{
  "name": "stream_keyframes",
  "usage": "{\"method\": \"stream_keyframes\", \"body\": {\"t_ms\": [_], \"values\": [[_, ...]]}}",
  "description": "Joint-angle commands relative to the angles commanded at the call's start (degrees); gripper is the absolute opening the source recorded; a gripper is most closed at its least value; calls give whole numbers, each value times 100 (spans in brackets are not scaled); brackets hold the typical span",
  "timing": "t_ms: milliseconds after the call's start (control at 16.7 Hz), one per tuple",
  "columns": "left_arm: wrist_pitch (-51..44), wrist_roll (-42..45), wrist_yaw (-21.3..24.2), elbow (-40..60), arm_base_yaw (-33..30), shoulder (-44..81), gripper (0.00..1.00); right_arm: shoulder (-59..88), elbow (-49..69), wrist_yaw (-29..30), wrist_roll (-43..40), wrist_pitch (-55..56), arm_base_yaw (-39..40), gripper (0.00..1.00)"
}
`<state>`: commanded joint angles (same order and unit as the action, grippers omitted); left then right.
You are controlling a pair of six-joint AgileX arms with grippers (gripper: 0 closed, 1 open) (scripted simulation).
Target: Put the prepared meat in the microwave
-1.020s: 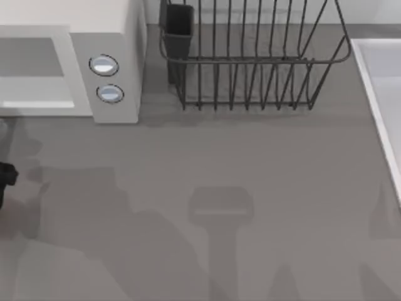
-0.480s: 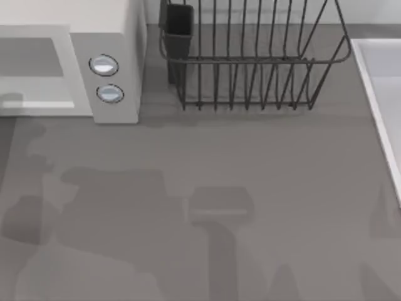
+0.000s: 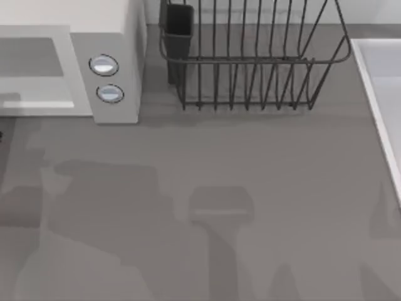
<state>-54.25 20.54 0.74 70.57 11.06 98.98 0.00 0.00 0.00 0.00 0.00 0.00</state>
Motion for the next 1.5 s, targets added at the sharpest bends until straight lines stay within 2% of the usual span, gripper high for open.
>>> {"method": "stream_keyframes", "body": {"t_ms": [180, 540, 1020, 1260, 1500], "values": [[1208, -245, -28, -363, 27, 91, 0, 0, 0, 0, 0, 0, 0, 100], [4472, -799, 56, -1184, 23, 545, 0, 0, 0, 0, 0, 0, 0, 100], [8513, -1355, 628, -1897, -27, 1541, 0, 0, 0, 0, 0, 0, 0, 100], [9796, -1514, 942, -2013, -50, 2003, 0, 0, 0, 0, 0, 0, 0, 100], [10352, -1568, 1096, -2024, -75, 2159, 0, 0, 0, 0, 0, 0, 0, 100]]}}
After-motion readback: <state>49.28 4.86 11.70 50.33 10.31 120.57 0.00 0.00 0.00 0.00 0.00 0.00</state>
